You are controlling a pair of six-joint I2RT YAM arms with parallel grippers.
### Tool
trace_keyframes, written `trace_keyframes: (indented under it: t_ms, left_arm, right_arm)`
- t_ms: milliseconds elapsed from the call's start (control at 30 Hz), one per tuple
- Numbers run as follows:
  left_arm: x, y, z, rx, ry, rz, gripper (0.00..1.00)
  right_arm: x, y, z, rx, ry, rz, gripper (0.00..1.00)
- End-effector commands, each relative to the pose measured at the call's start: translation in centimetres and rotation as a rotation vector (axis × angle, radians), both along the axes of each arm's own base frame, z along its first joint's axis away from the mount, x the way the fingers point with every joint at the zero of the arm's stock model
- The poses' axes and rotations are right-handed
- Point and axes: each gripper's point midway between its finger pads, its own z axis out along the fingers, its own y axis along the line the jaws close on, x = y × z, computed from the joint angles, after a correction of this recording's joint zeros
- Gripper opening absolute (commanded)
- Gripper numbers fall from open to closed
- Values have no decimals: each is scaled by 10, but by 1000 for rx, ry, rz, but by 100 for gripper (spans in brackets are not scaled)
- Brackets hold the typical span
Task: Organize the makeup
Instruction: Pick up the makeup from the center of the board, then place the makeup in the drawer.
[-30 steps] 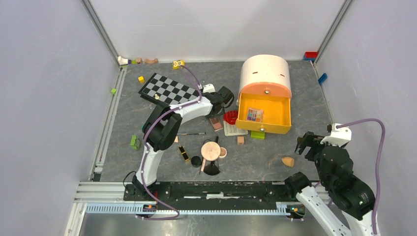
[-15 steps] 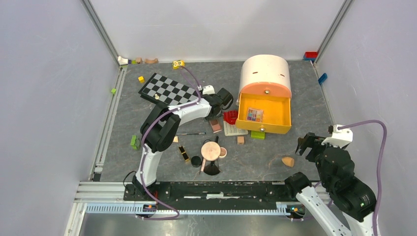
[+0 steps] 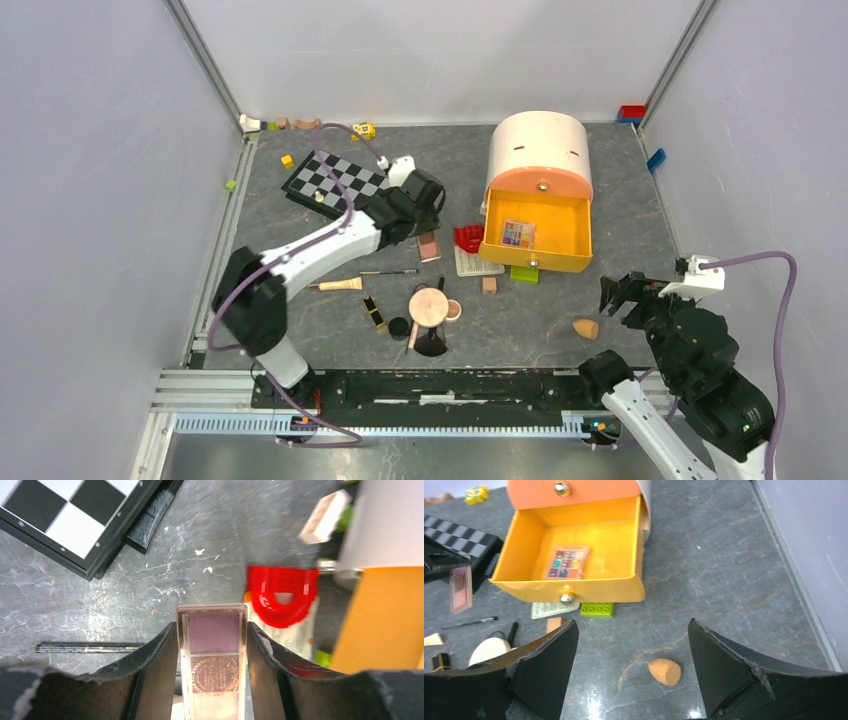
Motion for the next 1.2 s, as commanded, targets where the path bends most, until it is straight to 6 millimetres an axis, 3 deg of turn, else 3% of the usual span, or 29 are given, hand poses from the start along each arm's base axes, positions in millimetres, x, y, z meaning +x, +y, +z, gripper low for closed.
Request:
trace_keyframes:
  t_ms: [0, 133, 233, 333, 467, 767, 933, 1167]
  left_arm:
    - [-5, 1, 67, -97, -163, -76, 14]
    - [-21, 5, 104, -171, -253, -131, 14]
    - [-34, 3, 127, -208, -308, -190, 14]
    - [-45, -11, 147, -211, -352, -267, 14]
    - [-53, -46, 165, -179, -396, -361, 14]
    - [-38, -141, 172, -179, -378, -466, 12]
    - [-21, -171, 158, -158, -357, -441, 12]
    - [-5, -199, 131, -79, -348, -428, 12]
  right_arm:
    - [7, 30, 22, 47, -107, 157, 88]
    - [14, 59, 26, 84, -138, 292, 88]
    - [17, 71, 26, 109, -147, 336, 88]
    - [21, 67, 24, 114, -147, 305, 88]
    - [19, 51, 25, 112, -136, 218, 88]
    - [0, 4, 32, 91, -111, 6, 89]
    - [-6, -4, 29, 85, -102, -22, 89]
    - [-14, -14, 31, 61, -111, -46, 89]
